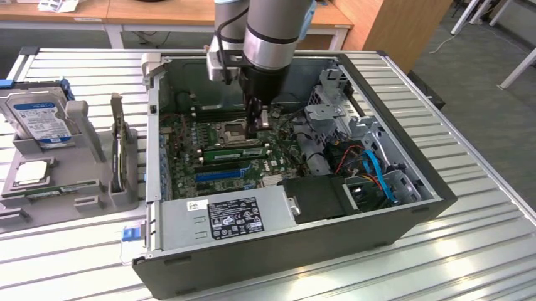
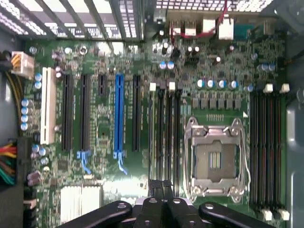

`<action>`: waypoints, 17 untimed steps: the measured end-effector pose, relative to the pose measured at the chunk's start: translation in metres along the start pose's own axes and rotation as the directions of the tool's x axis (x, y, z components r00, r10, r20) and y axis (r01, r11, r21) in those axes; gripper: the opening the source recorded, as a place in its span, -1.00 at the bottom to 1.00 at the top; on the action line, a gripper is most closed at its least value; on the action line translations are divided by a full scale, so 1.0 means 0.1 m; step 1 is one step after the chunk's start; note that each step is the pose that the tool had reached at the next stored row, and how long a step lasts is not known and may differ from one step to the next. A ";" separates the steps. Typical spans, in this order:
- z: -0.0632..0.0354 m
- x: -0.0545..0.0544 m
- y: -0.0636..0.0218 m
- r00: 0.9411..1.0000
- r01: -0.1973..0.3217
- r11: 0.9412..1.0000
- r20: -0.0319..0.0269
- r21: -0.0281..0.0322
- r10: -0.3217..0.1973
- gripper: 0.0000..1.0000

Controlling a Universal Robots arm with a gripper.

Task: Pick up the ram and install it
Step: 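Press down the ram until it locks into place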

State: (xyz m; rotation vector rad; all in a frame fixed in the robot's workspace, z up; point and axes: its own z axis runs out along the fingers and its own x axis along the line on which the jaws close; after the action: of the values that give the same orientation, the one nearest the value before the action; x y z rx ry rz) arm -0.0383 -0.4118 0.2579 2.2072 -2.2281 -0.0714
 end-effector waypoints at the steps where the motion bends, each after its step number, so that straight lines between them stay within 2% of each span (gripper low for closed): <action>1: 0.001 0.00 0.025 1.000 0.000 1.000 0.000 0.000 0.000 -0.80; 17: 0.015 0.00 0.398 1.000 0.000 1.000 0.000 0.000 0.000 -0.80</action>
State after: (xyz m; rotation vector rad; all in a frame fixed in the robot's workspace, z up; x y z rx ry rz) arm -0.0781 -0.4118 0.2577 2.2072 -2.2279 -0.0713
